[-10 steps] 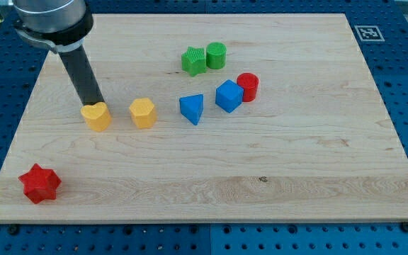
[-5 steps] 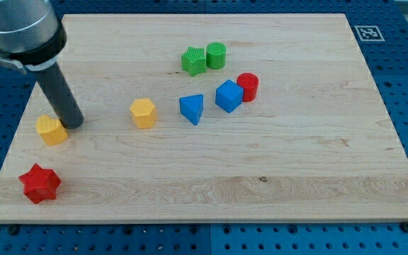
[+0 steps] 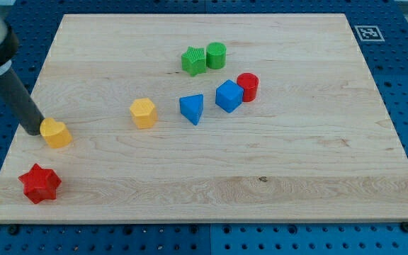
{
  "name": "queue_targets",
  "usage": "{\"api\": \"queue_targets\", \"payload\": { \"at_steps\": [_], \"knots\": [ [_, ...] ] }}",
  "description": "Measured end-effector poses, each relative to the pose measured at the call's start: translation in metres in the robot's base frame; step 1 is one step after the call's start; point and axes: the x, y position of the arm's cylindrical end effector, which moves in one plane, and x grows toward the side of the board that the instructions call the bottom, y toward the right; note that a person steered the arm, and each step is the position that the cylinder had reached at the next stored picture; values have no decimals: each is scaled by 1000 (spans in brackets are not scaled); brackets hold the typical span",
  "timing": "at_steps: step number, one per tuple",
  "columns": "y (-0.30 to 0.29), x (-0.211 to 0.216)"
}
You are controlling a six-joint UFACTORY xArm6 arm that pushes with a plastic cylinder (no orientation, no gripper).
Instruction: Move the yellow heart closer to the red star
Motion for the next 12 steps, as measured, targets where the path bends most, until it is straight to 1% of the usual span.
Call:
{"api": "queue_targets", "payload": {
  "at_steps": [1,2,3,4,7,8,9,10,12],
  "knots": [
    [10,0],
    [0,-12],
    [33,-26],
    [71,-24],
    [65,-6],
    [35,-6],
    [22,-7],
    [21,4],
    [22,38]
  ]
}}
